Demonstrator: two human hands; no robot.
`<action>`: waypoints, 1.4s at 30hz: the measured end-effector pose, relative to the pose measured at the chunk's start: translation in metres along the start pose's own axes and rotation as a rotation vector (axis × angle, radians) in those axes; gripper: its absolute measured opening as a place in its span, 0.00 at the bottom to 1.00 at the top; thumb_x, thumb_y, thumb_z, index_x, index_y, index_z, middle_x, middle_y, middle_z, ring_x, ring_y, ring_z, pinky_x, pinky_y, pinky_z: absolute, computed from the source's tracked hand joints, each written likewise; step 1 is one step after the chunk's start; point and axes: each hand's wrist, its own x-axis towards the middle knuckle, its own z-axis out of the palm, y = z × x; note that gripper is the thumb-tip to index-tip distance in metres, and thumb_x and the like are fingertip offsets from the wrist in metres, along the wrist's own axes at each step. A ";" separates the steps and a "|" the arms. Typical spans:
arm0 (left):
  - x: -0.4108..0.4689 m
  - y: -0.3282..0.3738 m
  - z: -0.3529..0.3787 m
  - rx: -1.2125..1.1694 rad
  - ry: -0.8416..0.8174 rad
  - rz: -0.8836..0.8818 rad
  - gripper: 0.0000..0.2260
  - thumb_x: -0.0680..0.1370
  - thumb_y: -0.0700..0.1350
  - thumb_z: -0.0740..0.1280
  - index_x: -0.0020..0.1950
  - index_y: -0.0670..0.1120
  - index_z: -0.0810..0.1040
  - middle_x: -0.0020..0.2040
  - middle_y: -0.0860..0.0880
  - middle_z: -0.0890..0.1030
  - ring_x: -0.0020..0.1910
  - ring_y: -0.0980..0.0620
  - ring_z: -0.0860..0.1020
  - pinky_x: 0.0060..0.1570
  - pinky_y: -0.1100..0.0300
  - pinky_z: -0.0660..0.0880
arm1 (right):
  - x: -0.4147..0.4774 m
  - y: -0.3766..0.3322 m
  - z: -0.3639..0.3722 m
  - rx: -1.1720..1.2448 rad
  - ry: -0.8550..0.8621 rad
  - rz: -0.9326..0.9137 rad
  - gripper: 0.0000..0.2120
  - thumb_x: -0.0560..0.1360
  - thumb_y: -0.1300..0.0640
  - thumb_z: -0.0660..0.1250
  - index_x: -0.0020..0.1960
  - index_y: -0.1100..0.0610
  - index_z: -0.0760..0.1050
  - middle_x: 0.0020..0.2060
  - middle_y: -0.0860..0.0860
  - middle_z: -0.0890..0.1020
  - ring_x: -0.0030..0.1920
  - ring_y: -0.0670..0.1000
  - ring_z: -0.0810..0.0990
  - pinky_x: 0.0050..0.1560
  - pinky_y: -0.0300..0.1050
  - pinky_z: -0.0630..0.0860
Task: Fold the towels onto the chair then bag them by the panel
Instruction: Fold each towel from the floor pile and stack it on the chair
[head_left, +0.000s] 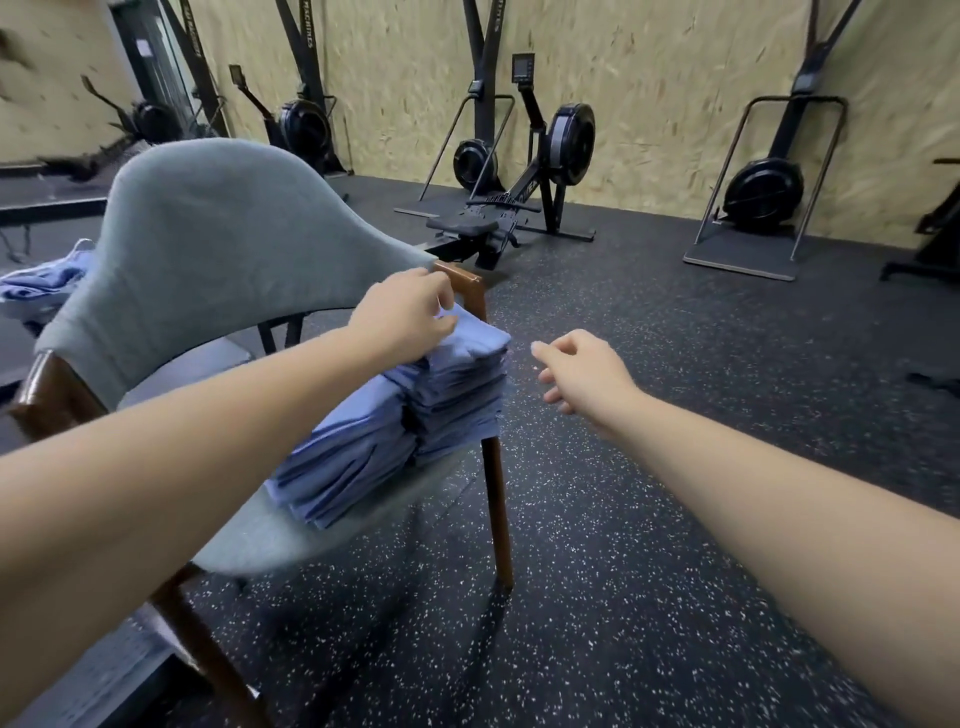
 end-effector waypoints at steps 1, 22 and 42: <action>-0.007 0.016 0.000 -0.028 -0.008 0.030 0.07 0.78 0.51 0.71 0.53 0.51 0.79 0.51 0.50 0.80 0.53 0.44 0.79 0.54 0.46 0.77 | -0.011 0.005 -0.010 0.019 -0.004 -0.002 0.12 0.83 0.45 0.68 0.55 0.54 0.77 0.46 0.53 0.86 0.36 0.50 0.82 0.38 0.49 0.79; -0.282 0.261 0.180 -0.214 -0.782 0.216 0.05 0.80 0.51 0.73 0.53 0.51 0.83 0.50 0.52 0.86 0.52 0.51 0.83 0.53 0.55 0.80 | -0.276 0.276 -0.103 -0.260 -0.139 0.291 0.07 0.79 0.44 0.74 0.49 0.46 0.80 0.41 0.46 0.87 0.43 0.50 0.86 0.45 0.46 0.80; -0.542 0.248 0.323 -0.016 -1.249 0.109 0.22 0.78 0.45 0.66 0.71 0.47 0.65 0.60 0.39 0.79 0.60 0.36 0.78 0.59 0.42 0.78 | -0.485 0.482 0.003 -0.563 -0.287 0.784 0.26 0.80 0.41 0.67 0.71 0.56 0.70 0.67 0.58 0.72 0.65 0.63 0.77 0.63 0.56 0.78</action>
